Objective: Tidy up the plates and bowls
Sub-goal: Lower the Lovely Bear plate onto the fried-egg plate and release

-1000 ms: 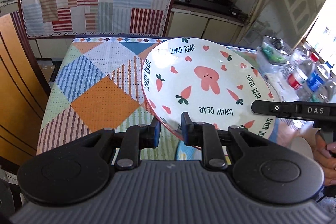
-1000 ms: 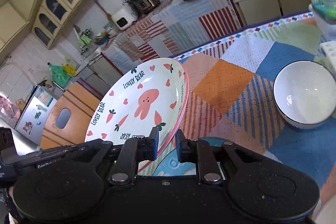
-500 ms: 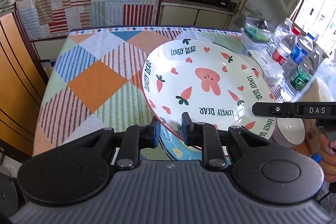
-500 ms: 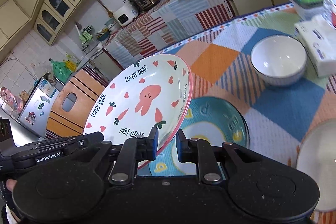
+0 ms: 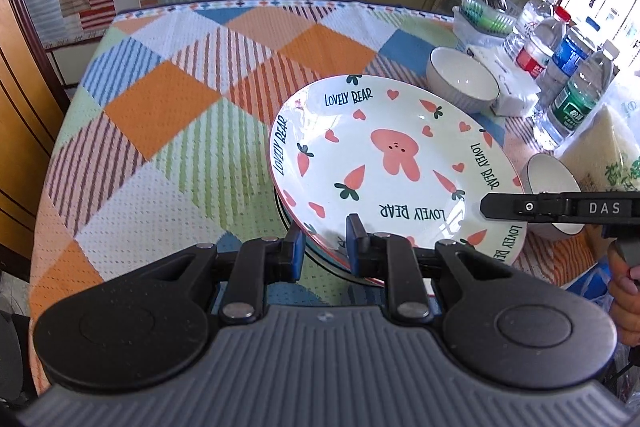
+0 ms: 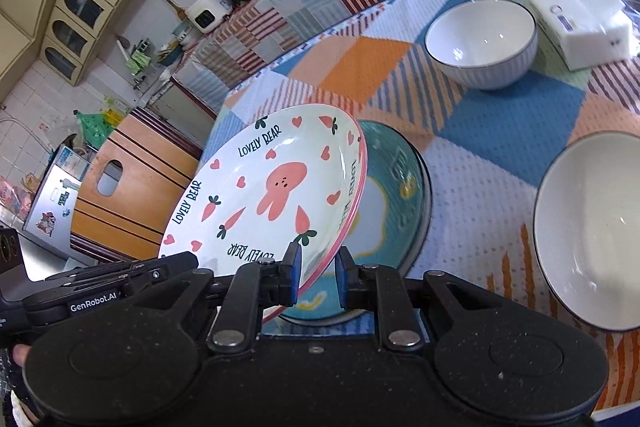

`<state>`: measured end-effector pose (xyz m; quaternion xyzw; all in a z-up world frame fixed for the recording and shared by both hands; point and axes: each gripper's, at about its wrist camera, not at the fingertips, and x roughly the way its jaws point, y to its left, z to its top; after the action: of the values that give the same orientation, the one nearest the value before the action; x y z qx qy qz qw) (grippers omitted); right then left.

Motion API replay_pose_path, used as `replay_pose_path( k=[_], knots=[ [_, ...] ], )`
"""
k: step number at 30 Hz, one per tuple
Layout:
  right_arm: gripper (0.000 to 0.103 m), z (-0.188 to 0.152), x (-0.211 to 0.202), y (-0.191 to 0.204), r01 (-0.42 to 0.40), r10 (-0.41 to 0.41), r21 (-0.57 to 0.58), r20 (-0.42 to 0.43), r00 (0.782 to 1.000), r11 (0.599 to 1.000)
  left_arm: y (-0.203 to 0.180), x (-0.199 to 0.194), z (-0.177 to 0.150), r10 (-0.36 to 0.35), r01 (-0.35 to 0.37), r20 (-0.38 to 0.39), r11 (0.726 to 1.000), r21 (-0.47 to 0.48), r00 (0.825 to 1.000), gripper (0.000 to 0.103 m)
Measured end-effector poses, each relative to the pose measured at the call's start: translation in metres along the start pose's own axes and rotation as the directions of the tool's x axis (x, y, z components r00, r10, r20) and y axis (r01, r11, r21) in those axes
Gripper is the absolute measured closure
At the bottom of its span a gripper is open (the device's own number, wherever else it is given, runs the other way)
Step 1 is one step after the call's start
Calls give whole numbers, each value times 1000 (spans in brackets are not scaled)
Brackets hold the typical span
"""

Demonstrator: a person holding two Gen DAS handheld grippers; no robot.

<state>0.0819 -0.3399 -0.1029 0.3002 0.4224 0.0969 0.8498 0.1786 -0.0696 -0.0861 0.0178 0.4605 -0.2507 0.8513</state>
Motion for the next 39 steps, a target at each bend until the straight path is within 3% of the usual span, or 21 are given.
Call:
replay_pose_path(
  k=[19,22,26,30,39],
  knots=[
    [81,-2,17,-9,76,-76,8,-43,996,997,3,33,3,-16,14,-90,1000,-27,996,83],
    [80,-1,18,-3,110,-110,-14,-46,993,994,6,36,3,-25,21,-101,999,-41,995,82],
    [79,0,20,17,171,-179,-129,-49,983,977,10,40,4,-36,28,-116,997,-67,993,82],
    [79,4,23,12,179,-185,-102,-55,981,979,11,45,3,-59,47,-146,995,-83,988,82],
    [78,1,29,21,261,-277,-197,-53,960,945,13,54,3,-78,55,-188,990,-127,979,81]
  ],
)
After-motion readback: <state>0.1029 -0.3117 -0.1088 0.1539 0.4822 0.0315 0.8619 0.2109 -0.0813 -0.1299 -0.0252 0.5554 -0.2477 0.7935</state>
